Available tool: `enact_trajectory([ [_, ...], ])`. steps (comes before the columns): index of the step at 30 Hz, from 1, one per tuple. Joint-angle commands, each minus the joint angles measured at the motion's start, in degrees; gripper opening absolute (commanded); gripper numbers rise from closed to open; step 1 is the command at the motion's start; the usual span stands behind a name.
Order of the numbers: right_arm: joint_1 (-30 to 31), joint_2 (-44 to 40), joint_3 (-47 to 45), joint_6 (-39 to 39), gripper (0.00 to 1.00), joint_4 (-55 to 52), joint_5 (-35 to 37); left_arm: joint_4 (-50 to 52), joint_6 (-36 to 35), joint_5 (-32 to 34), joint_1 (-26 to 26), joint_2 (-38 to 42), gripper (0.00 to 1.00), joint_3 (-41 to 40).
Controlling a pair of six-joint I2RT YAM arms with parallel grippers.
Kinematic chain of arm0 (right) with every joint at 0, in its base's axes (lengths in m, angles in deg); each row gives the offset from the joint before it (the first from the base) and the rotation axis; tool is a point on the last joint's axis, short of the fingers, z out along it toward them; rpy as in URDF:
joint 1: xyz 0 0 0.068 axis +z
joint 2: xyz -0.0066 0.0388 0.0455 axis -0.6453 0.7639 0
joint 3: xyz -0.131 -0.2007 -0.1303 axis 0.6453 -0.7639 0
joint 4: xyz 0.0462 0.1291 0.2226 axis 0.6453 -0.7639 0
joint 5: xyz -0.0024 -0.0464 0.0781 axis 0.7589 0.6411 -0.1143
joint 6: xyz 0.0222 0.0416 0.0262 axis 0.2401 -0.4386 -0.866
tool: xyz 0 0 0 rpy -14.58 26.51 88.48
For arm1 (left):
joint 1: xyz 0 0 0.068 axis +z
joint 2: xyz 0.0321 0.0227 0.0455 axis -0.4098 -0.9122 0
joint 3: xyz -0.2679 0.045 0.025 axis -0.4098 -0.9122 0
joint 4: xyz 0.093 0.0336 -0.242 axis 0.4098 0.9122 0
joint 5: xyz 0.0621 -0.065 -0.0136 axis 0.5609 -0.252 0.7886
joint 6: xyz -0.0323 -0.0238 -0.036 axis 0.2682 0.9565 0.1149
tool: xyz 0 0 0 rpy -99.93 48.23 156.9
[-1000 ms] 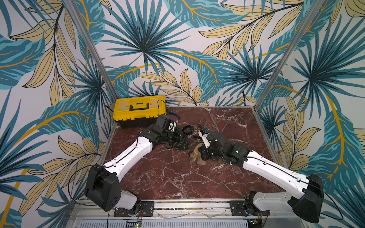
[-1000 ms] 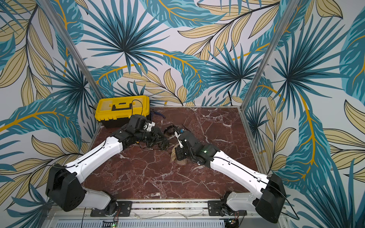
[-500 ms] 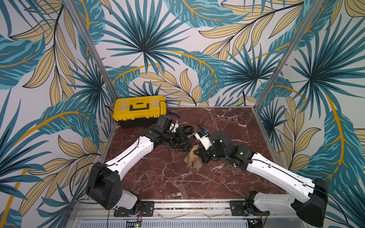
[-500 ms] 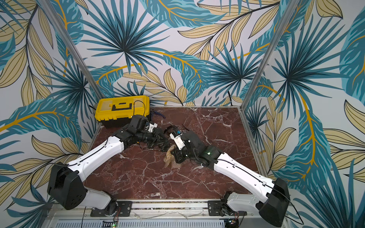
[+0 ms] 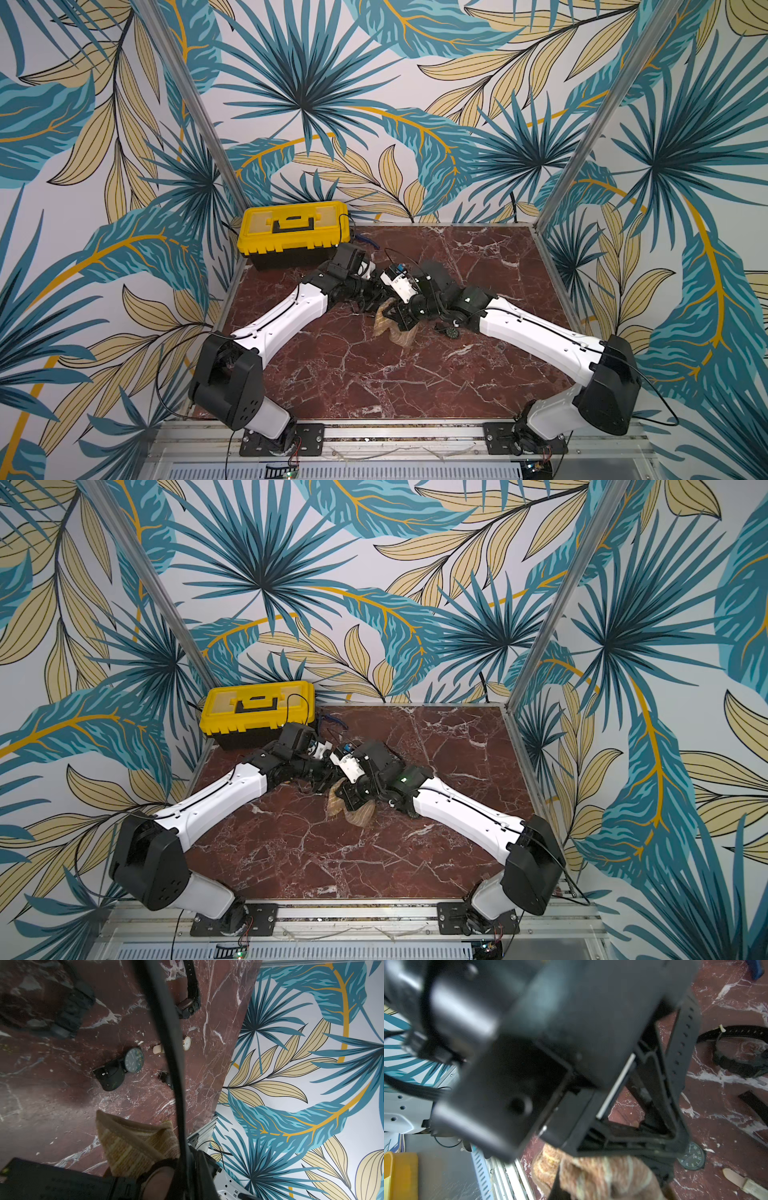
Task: Wipe the watch dial
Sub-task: Wipe the dirt from the watch dial.
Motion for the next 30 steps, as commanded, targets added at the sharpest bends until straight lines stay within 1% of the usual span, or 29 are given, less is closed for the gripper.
enact_trajectory([
  [1,0.0,-0.2,-3.5,0.0,0.0,-1.9,0.3,-0.9,-0.2,-3.6,0.5,2.0,0.0,3.5],
  [6,-0.1,-0.3,-6.4,0.8,0.0,-3.6,0.2,-1.1,0.2,-4.2,1.2,2.7,0.0,3.8],
  [7,-1.9,-0.7,-7.1,0.8,0.0,-3.5,0.4,-1.1,0.2,-4.4,1.3,2.8,0.0,3.9],
  [13,-4.0,-4.8,-11.0,-0.1,0.0,-2.3,1.0,-1.1,0.3,-4.5,1.3,3.4,0.0,3.5],
  [17,-4.1,-7.2,-11.8,0.0,0.0,-3.5,2.3,-1.1,0.2,-4.4,1.4,3.6,0.0,3.2],
  [21,-4.1,-11.8,-13.0,-0.7,0.0,-1.1,1.6,-1.1,0.2,-4.5,1.4,3.5,0.0,3.1],
  [24,-4.0,-14.3,-12.8,-0.9,0.0,1.3,0.1,-1.1,0.2,-4.6,1.3,3.5,0.0,3.1],
  [26,-4.0,-14.5,-11.9,-0.6,0.0,2.0,-0.9,-1.1,0.3,-4.4,1.4,3.6,0.0,3.1],
  [30,-3.8,-11.4,-8.5,0.5,0.0,3.0,-3.0,-1.1,0.3,-4.2,1.2,3.4,0.0,3.2],
])
